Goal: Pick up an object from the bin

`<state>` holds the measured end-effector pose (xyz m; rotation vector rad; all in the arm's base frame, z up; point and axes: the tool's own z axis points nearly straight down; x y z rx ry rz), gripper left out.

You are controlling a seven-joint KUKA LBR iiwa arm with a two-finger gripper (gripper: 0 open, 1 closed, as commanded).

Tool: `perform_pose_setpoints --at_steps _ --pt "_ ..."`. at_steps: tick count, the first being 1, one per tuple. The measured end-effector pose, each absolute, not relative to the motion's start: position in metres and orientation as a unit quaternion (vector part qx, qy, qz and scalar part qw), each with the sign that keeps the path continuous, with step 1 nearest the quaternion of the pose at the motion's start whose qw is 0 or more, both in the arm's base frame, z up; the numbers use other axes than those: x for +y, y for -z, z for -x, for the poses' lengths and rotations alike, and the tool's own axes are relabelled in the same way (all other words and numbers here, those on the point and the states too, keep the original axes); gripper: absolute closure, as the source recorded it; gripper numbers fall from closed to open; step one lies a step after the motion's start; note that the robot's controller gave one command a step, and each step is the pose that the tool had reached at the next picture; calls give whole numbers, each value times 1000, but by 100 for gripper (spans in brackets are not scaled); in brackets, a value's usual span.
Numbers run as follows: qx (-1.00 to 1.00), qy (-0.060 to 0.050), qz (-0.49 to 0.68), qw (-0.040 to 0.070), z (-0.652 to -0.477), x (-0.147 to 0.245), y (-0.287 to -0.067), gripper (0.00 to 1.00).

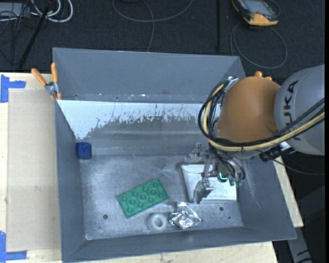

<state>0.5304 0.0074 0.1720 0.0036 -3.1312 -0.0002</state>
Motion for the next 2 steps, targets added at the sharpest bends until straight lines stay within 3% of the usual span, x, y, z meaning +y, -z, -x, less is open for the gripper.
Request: perform_pose_setpoints --at_steps 1,2 --pt "-1000 0 14 -5 -484 32 -73 0" --pt "-995 0 97 0 -486 -6 -100 0"
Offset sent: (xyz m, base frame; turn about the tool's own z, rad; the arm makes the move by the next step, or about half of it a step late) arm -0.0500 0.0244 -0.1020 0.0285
